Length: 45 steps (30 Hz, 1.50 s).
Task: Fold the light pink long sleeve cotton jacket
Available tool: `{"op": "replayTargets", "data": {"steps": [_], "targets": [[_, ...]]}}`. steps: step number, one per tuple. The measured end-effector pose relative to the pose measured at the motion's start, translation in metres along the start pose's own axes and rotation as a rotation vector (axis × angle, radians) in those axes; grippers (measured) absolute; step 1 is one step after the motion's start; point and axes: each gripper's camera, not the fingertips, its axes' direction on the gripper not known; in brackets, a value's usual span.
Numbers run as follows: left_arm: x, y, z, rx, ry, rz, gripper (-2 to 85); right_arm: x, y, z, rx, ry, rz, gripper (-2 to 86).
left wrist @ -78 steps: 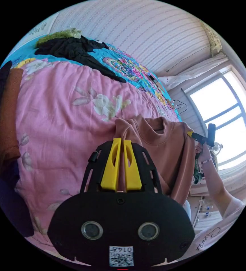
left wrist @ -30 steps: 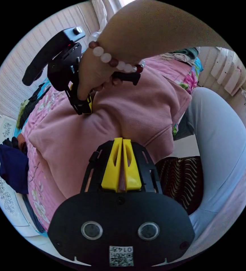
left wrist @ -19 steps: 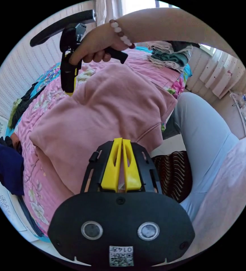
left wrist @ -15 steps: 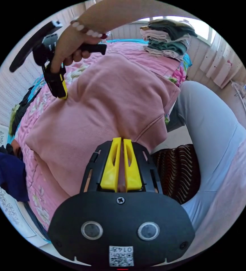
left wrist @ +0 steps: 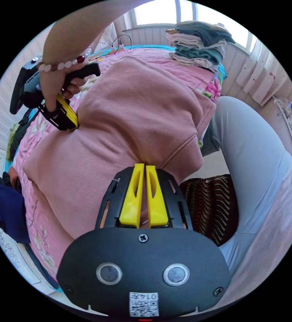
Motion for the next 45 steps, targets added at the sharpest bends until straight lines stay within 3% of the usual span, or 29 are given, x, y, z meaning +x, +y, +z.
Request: {"op": "replayTargets", "data": {"steps": [6,9,12,16,18,20,24,27,30,34,35,37,39,42,44,45], "targets": [[0.0,0.007,0.01,0.025,0.038,-0.005,-0.5,0.011,0.038,-0.001,0.07,0.058,-0.01,-0.7],[-0.006,0.013,0.005,0.034,0.123,-0.033,2.2,0.027,0.093,-0.013,0.27,0.023,0.009,-0.8],[0.002,0.02,-0.005,0.078,0.164,-0.043,11.1,0.052,0.181,-0.028,0.48,-0.078,0.118,-0.5],[0.044,0.014,-0.015,0.137,0.033,0.079,17.2,0.09,0.33,-0.002,0.574,-0.044,0.464,4.0],[0.057,0.002,-0.013,0.11,0.021,0.087,18.0,0.107,0.39,0.02,0.632,-0.126,0.644,11.2],[0.067,-0.014,-0.006,0.058,0.065,0.061,17.9,0.122,0.446,0.052,0.703,-0.347,0.728,16.0],[0.074,-0.03,-0.003,0.079,0.129,0.008,17.9,0.135,0.475,0.091,0.585,-0.533,0.761,14.3],[0.079,-0.038,-0.004,0.123,0.145,-0.005,18.3,0.15,0.488,0.103,0.521,-0.664,0.773,6.8],[0.09,-0.045,-0.004,0.133,0.128,0.026,19.0,0.162,0.512,0.095,0.664,-0.854,0.71,3.5],[0.1,-0.052,-0.008,0.109,0.048,0.029,14.6,0.161,0.53,0.059,0.836,-1.064,0.435,3.6],[0.096,-0.053,-0.013,0.092,-0.041,-0.035,8.8,0.16,0.535,0.047,0.852,-1.031,0.37,4.2],[0.09,-0.049,-0.022,0.09,-0.065,-0.046,6.1,0.164,0.549,0.033,0.887,-0.953,0.349,5.7],[0.083,-0.043,-0.032,0.111,-0.034,-0.066,5.8,0.178,0.566,0.032,0.972,-0.974,0.373,7.0],[0.077,-0.033,-0.044,0.115,0.005,-0.078,5.6,0.208,0.588,0.051,1.036,-0.913,0.635,11.1],[0.081,-0.026,-0.056,0.13,-0.009,-0.045,5.6,0.228,0.582,0.073,0.949,-0.946,0.807,22.7],[0.082,-0.024,-0.059,0.131,-0.013,-0.036,5.6,0.231,0.577,0.078,0.933,-0.987,0.811,23.7]]}}
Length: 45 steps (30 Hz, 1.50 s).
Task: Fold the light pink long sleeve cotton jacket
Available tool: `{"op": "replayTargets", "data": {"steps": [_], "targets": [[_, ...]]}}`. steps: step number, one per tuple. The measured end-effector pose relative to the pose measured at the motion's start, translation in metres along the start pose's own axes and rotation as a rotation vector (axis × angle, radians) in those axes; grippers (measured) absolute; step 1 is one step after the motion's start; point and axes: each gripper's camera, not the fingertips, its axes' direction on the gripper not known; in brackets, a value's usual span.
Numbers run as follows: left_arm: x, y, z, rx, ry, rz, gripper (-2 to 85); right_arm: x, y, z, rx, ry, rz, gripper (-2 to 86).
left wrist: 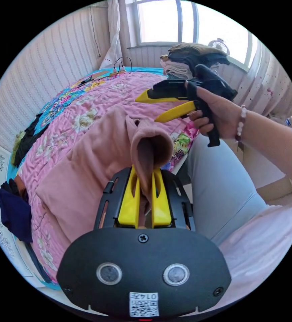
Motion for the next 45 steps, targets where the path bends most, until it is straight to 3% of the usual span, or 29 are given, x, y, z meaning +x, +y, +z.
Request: {"op": "replayTargets", "data": {"steps": [3,5,7,13,18,22,27,32,35,39,45], "targets": [[0.001,0.007,-0.015,0.006,0.005,0.025,5.6,0.014,-0.015,0.025,-0.07,-0.13,0.07,22.2],[-0.002,0.013,-0.028,0.01,0.022,0.036,5.6,0.018,-0.021,0.035,-0.092,-0.203,0.118,12.0],[-0.005,0.017,-0.039,0.025,0.004,0.041,5.6,0.011,-0.023,0.03,-0.082,-0.209,0.087,7.8],[-0.024,0.002,-0.076,0.142,0.181,0.045,5.5,-0.046,-0.015,-0.025,-0.059,-0.051,-0.203,5.7],[-0.026,-0.015,-0.091,0.249,0.302,0.064,5.7,-0.073,0.005,-0.074,0.011,0.079,-0.217,6.3],[-0.057,0.001,-0.084,0.192,0.381,0.004,5.6,-0.114,0.019,-0.04,-0.096,0.234,-0.286,7.7],[-0.126,0.046,-0.109,0.187,0.229,-0.272,5.6,-0.176,0.021,0.05,-0.172,0.17,-0.424,10.7],[-0.2,0.114,-0.112,0.076,0.175,-0.647,4.8,-0.223,0.024,0.175,-0.425,0.062,-0.535,11.0],[-0.224,0.142,-0.119,0.072,0.283,-0.725,3.3,-0.244,0.031,0.186,-0.407,0.122,-0.601,10.6],[-0.247,0.175,-0.142,0.141,0.293,-0.86,3.0,-0.264,0.044,0.188,-0.387,0.257,-0.713,9.9],[-0.252,0.167,-0.169,0.159,0.168,-0.82,-0.1,-0.291,0.065,0.222,-0.397,0.391,-0.822,4.7]]}}
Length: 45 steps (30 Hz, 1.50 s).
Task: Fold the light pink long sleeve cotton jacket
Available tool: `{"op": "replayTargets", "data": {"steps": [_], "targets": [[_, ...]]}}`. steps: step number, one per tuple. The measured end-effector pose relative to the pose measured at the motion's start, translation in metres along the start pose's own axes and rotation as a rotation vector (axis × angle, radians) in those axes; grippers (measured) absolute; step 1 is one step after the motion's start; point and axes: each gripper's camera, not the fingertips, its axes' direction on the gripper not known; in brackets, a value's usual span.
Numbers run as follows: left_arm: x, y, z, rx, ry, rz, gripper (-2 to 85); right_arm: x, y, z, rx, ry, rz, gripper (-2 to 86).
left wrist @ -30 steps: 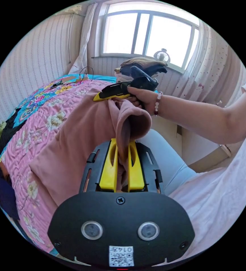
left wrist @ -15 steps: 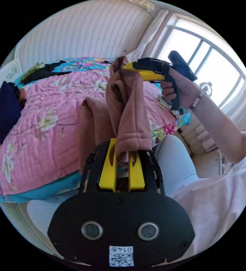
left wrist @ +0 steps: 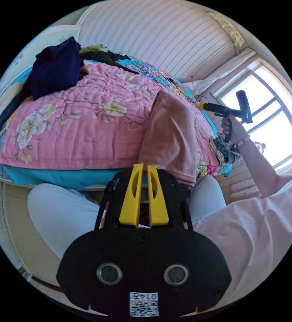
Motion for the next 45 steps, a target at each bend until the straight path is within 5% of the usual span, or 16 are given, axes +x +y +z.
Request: {"op": "replayTargets", "data": {"steps": [9,15,20,24,29,34,39,45], "targets": [[0.076,-0.031,0.051,0.005,-0.219,0.32,-0.9,-0.042,-0.051,0.112,-0.365,0.411,-0.202,-0.3],[0.064,-0.036,0.101,-0.103,-0.235,0.349,-0.9,-0.009,-0.062,0.126,-0.353,0.21,0.003,-0.4],[0.053,-0.045,0.062,-0.048,-0.153,0.289,1.0,-0.024,-0.088,0.086,-0.232,0.122,-0.195,0.5],[0.028,-0.048,0.033,0.079,-0.09,0.155,11.4,-0.011,-0.112,0.066,-0.106,0.077,-0.181,15.6],[0.008,-0.061,0.059,0.008,0.067,0.092,20.6,0.013,-0.158,0.118,-0.401,0.011,-0.203,20.0],[0.023,-0.068,0.066,-0.012,0.03,0.125,20.8,0.043,-0.159,0.172,-0.735,-0.148,-0.11,18.4],[0.031,-0.068,0.063,-0.017,0.13,0.156,17.1,0.054,-0.15,0.155,-0.7,-0.243,-0.159,13.3],[0.052,-0.071,0.066,-0.04,0.094,0.221,19.4,0.054,-0.111,0.08,-0.403,-0.233,-0.302,10.9]]}}
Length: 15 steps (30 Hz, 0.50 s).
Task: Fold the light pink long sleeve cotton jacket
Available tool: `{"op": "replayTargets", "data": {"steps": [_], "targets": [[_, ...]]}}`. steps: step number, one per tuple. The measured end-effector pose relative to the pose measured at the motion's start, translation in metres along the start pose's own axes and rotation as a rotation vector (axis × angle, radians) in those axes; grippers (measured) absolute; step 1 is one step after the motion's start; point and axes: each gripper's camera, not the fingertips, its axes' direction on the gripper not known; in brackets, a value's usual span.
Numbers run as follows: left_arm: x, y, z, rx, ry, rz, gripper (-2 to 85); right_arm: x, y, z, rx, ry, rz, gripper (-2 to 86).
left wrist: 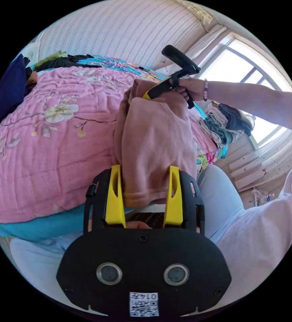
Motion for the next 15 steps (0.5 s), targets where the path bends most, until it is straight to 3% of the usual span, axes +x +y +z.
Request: {"op": "replayTargets", "data": {"steps": [5,12,15], "targets": [[0.017,-0.004,0.0,-0.016,-0.007,0.082,21.6,-0.023,0.08,-0.047,0.275,-0.041,0.014,10.9],[0.038,-0.001,0.002,-0.029,-0.031,0.161,25.6,-0.05,0.154,-0.068,0.408,-0.049,0.021,10.9],[0.042,-0.005,0.009,-0.049,-0.041,0.209,23.3,-0.055,0.174,-0.07,0.437,-0.057,0.037,11.0]]}}
